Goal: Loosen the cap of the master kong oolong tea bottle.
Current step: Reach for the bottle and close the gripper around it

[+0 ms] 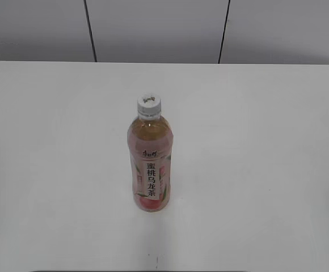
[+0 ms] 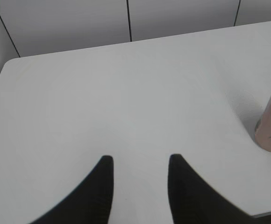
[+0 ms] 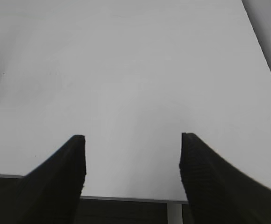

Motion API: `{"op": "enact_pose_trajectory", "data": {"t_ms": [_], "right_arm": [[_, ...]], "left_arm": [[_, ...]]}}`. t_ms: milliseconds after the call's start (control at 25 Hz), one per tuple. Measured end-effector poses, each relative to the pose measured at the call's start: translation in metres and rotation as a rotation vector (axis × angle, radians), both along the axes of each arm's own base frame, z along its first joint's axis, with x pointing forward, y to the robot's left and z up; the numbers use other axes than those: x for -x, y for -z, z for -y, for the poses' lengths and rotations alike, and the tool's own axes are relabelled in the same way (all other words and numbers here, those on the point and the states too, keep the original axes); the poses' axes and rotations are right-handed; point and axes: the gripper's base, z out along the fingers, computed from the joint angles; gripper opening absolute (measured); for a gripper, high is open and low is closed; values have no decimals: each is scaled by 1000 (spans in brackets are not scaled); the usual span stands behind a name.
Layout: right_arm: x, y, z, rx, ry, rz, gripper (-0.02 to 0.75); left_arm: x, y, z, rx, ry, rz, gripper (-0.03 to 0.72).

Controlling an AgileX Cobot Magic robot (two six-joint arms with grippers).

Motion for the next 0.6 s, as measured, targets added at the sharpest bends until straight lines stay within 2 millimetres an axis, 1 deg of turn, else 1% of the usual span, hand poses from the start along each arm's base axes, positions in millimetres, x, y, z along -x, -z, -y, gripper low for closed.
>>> {"op": "enact_pose_trajectory", "data": {"t_ms": [600], "right_arm": [[0,0,0,0,0,0,482]], "left_arm": [[0,0,0,0,0,0,242]]}}
